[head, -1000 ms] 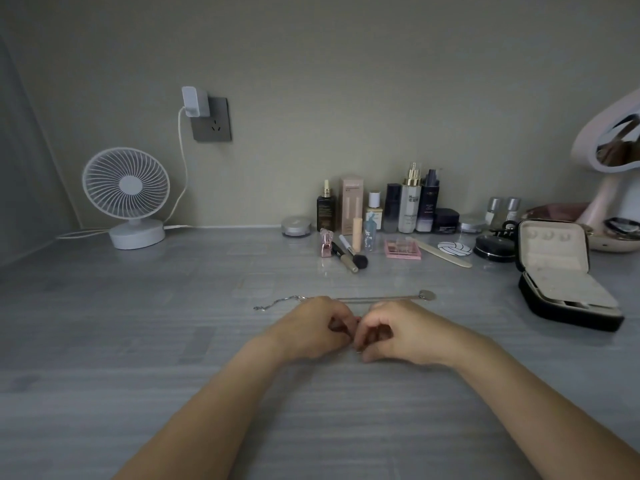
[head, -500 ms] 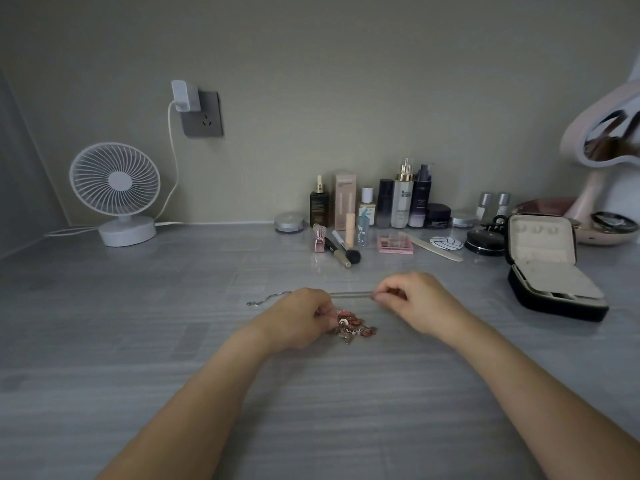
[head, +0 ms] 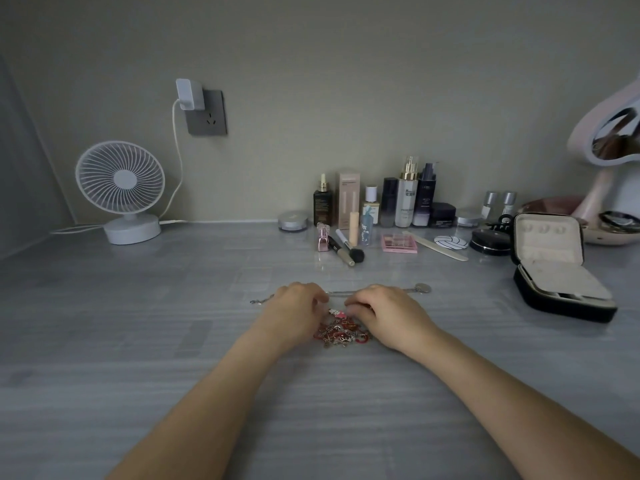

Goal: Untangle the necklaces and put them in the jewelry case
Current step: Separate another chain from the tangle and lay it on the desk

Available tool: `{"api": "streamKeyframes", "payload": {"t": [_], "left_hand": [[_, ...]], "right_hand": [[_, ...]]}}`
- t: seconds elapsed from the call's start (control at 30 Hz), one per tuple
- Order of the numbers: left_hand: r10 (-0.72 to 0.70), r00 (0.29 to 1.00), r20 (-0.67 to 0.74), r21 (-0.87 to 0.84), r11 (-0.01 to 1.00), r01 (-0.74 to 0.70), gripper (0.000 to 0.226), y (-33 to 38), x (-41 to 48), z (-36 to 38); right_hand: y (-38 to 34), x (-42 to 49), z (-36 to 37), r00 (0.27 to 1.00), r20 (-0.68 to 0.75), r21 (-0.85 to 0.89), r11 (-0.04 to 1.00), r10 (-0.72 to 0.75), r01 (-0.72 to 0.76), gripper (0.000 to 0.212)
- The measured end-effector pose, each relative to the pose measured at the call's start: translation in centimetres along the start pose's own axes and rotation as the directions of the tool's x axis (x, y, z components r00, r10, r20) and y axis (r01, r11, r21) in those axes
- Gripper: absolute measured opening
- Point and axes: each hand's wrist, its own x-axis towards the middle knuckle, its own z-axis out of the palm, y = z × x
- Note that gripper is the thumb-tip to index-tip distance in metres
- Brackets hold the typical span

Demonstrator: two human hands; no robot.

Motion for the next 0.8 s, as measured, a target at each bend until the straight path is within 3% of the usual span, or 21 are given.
{"api": "streamKeyframes", "payload": {"t": [0.27,0.4,0.5,0.6,0.7,0.8], "left_hand": [[0.005,0.999,-0.032,-0.028,1.0,-0.006,0.005,0.6,0.6,0.9],[0.059,0.996,-0.07,-0.239,0.968,-0.075,0.012,1.6,0.5,0.4],[0.043,0.987,-0.154,-0.547,0.828,-0.121,0.009,2.4,0.4,-0.1],[0.035,0.999,-0.016,-0.82,0.571,-0.034,0.025,3.3,0.0,-0.4],[0.102,0.994,0.05,-0.904,0.428,0.001,0.026,4.0,-0.6,-0.5],[0.087,0.996,0.016,-0.906,0.423,-0.022,0.018,3.9,-0.7,-1.0]], "right_hand": [[-0.5,0.1,0.6,0.999,-0.035,-0.031,0.999,0.021,-0.022,0.026],[-0.7,0.2,0.4,0.995,-0.099,0.064,0.998,0.014,-0.008,0.018],[-0.8,0.5,-0.9,0.982,-0.17,0.415,0.91,0.083,-0.005,0.002],[-1.2,0.6,-2.9,0.974,-0.168,0.769,0.639,0.15,0.034,0.005],[-1.3,0.4,-4.0,0.973,-0.166,0.816,0.576,0.157,0.046,0.004],[-1.1,0.3,-4.4,0.97,-0.158,0.859,0.511,0.183,0.044,0.005]]}}
